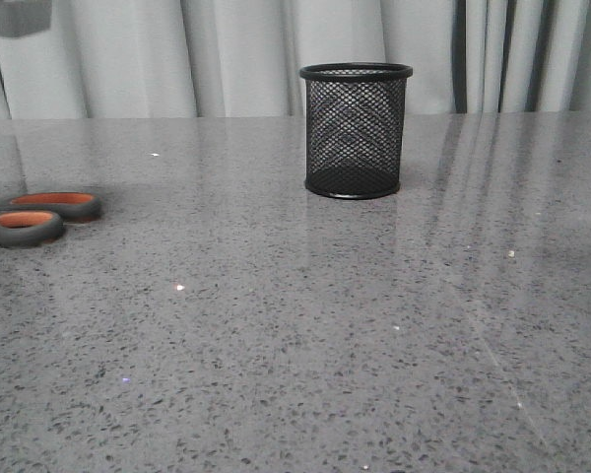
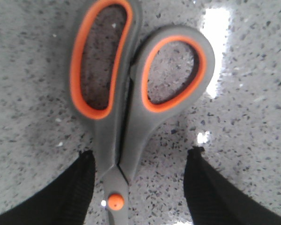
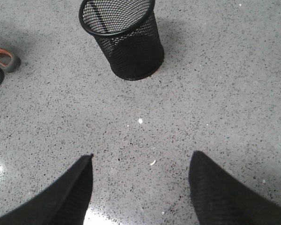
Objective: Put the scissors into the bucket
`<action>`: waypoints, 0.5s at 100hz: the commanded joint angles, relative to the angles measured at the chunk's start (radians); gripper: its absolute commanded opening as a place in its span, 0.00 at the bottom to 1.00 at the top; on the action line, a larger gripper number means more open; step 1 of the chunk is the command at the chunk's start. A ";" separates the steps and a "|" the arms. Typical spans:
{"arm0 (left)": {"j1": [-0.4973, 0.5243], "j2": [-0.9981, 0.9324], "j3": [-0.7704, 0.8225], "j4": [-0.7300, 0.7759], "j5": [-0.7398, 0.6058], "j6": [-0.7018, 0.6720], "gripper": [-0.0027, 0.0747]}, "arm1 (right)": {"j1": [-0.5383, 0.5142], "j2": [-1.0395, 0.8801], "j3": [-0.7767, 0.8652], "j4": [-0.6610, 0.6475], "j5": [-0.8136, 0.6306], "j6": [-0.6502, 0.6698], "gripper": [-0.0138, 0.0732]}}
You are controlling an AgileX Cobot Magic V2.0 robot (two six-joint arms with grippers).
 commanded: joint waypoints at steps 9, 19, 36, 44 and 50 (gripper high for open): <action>-0.008 -0.004 -0.033 0.006 -0.014 0.002 0.54 | 0.001 -0.004 -0.037 0.026 -0.054 -0.015 0.62; -0.008 0.011 -0.033 0.006 -0.028 0.010 0.54 | 0.001 -0.004 -0.037 0.026 -0.054 -0.015 0.62; -0.008 0.013 -0.033 -0.004 -0.065 0.032 0.54 | 0.001 -0.004 -0.037 0.026 -0.054 -0.015 0.62; -0.008 0.013 -0.033 -0.015 -0.065 0.055 0.54 | 0.001 -0.004 -0.037 0.026 -0.054 -0.015 0.62; -0.008 0.013 -0.033 -0.030 -0.065 0.062 0.54 | 0.001 -0.004 -0.037 0.026 -0.056 -0.015 0.62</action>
